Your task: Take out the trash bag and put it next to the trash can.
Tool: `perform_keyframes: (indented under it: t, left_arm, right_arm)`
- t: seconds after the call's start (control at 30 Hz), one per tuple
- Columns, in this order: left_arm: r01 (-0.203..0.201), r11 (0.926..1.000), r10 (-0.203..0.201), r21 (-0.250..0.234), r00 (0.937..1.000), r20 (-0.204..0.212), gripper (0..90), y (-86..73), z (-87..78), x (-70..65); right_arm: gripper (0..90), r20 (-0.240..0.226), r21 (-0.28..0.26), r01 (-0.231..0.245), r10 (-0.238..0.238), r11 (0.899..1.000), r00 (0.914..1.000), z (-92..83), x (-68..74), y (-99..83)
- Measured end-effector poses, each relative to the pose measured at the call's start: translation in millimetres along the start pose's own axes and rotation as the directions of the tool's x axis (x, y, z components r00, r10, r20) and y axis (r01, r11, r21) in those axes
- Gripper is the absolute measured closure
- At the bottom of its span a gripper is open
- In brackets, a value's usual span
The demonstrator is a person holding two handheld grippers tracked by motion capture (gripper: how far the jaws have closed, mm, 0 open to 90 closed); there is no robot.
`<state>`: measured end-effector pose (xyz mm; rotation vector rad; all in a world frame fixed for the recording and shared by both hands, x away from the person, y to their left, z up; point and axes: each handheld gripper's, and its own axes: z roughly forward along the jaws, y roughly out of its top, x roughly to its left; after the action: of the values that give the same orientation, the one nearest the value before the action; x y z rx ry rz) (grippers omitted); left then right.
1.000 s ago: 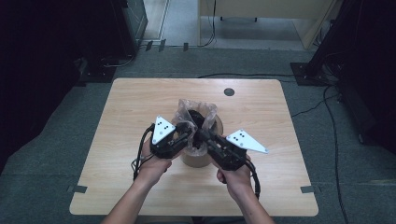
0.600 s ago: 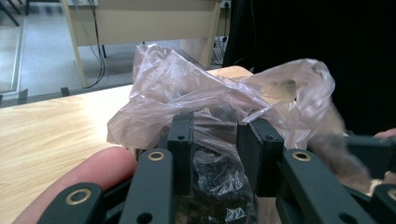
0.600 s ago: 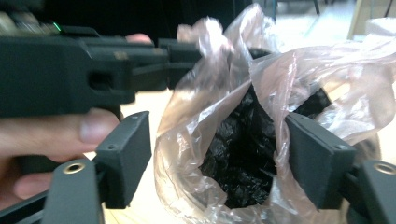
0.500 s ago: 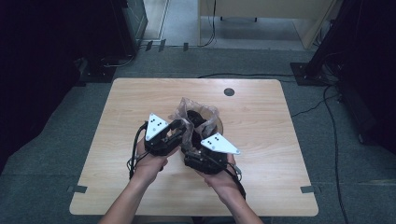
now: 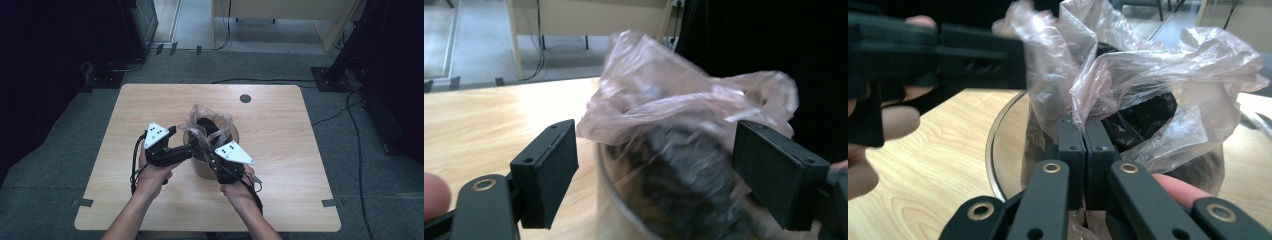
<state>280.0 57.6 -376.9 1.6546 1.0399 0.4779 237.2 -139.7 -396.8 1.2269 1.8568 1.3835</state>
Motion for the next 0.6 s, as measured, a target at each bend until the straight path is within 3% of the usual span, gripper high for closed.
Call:
perform_keyframes:
  t: [0.03,0.27,0.43,0.57,0.6]
  left_arm:
    - [0.005,1.0,-0.005,0.003,1.0,0.0,11.0,-1.4,-1.0,2.5]
    - [0.019,0.9998,-0.019,0.003,0.9972,-0.072,9.7,-17.2,-13.1,25.5]
    - [0.022,0.9982,-0.014,0.056,0.9903,-0.138,9.7,-40.9,-21.4,48.3]
    - [0.024,0.9929,0.002,0.117,0.9772,-0.212,9.6,-63.8,-26.7,67.9]
    - [0.02,0.9896,0.018,0.142,0.9653,-0.261,9.6,-73.8,-29.5,76.3]
  right_arm:
    - [90.0,0.006,-0.013,0.001,-0.001,1.0,1.0,-1.0,-0.5,1.9]
    - [89.9,0.051,-0.07,0.023,-0.019,0.997,0.9985,-5.7,-2.1,9.2]
    - [89.9,0.068,-0.107,0.027,-0.02,0.994,0.9975,-10.3,-4.3,17.4]
    - [89.9,0.068,-0.129,0.032,-0.024,0.991,0.9974,-13.2,-5.3,23.2]
    - [89.9,0.064,-0.141,0.031,-0.022,0.99,0.9977,-14.6,-5.5,26.2]
